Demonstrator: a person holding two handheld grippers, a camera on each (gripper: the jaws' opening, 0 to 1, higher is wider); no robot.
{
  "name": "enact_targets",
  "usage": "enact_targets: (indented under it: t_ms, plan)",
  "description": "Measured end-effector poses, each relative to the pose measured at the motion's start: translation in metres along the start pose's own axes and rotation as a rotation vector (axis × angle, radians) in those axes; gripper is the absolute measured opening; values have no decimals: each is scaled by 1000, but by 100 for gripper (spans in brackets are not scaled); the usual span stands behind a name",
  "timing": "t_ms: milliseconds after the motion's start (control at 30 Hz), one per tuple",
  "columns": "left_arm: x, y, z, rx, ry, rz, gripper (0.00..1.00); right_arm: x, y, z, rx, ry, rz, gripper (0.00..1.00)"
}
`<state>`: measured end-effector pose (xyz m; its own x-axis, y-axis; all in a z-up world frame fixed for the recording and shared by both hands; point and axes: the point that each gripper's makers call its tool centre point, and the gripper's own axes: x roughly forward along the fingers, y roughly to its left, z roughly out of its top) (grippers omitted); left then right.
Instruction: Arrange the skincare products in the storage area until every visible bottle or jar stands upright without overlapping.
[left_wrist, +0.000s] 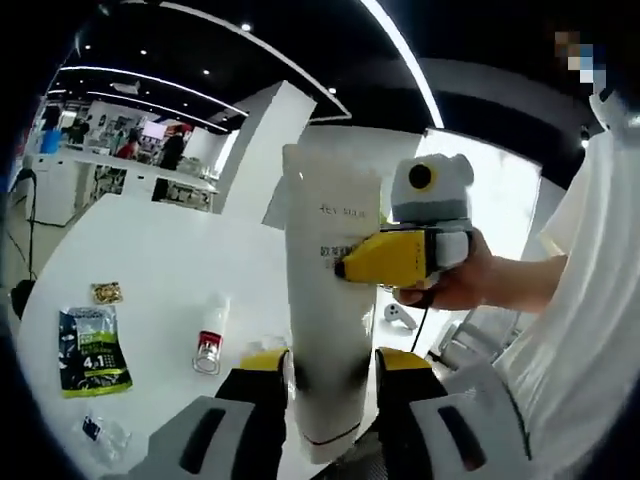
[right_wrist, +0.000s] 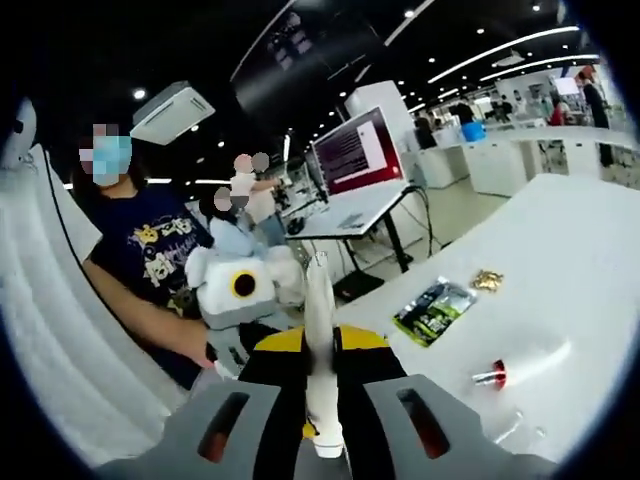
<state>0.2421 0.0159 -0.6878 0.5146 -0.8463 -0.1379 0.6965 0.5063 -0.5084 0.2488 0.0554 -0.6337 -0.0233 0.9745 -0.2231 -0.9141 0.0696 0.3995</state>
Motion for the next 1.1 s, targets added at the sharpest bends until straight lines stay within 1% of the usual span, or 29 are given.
enact_targets:
  t_ms: [33, 67, 100, 133, 167, 200, 233, 267, 300, 433, 500, 533, 600, 633, 700, 733, 767, 800, 833, 867, 900, 933, 1000, 1033, 1100]
  plan:
    - [0, -4, -1, -9, 2, -26, 35, -1, 6, -1, -12, 2, 35, 7]
    - [1, -9, -1, -19, 2, -59, 35, -1, 11, 0, -4, -7, 65, 7]
    - [1, -11, -2, -21, 4, -71, 35, -1, 16, -1, 17, -3, 96, 7]
    - [1, -16, -3, -16, 8, -101, 35, -2, 19, -1, 11, -7, 111, 7]
    - [1, -18, -2, -10, 6, -111, 34, -2, 20, -1, 14, -9, 121, 8]
    - [1, -22, -3, 0, 9, -133, 28, -2, 20, -1, 11, -7, 123, 8]
    - [1, -22, -3, 6, 7, -123, 27, -2, 20, -2, 11, -1, 130, 8]
    - [1, -24, -5, 20, 15, -138, 27, -2, 20, -3, 26, 7, 141, 8]
    - [1, -24, -6, 0, 20, -137, 26, -2, 20, -3, 18, 12, 143, 8]
    - [3, -20, -12, -11, 58, -106, 23, 0, 16, -9, 25, 47, 134, 11]
    - [4, -15, -16, 25, 85, -66, 22, 1, 14, -14, 17, 84, 116, 12]
    - [4, -14, -19, 54, 97, -54, 21, 1, 14, -17, 3, 106, 112, 13]
    - [5, -12, -23, 72, 123, -33, 20, 2, 13, -24, -51, 179, 94, 15]
    - [5, -10, -24, 87, 131, -20, 19, 2, 12, -26, -76, 196, 86, 15]
    - [4, -5, -29, 112, 163, 8, 17, 0, 11, -24, -128, 229, 72, 16]
    - [3, -2, -33, 129, 186, 26, 17, -2, 9, -20, -153, 239, 61, 16]
    - [2, 0, -34, 142, 198, 37, 16, -4, 10, -14, -153, 228, 62, 16]
    - [3, 2, -40, 180, 233, 56, 16, -7, 10, -7, -151, 235, 62, 16]
    - [3, 2, -42, 192, 247, 56, 16, -10, 10, -3, -159, 247, 65, 16]
    - [5, -1, -44, 204, 259, 47, 16, -14, 10, -5, -185, 309, 72, 17]
    - [6, -3, -45, 217, 262, 41, 16, -16, 9, -7, -209, 354, 73, 17]
    - [7, -4, -46, 225, 265, 37, 16, -18, 10, -13, -243, 427, 85, 18]
    - [9, -5, -49, 239, 281, 34, 16, -19, 13, -23, -274, 527, 103, 20]
    - [9, -5, -50, 245, 289, 33, 16, -18, 13, -30, -311, 591, 103, 21]
    - [10, -5, -52, 266, 299, 34, 16, -13, 18, -41, -343, 648, 129, 21]
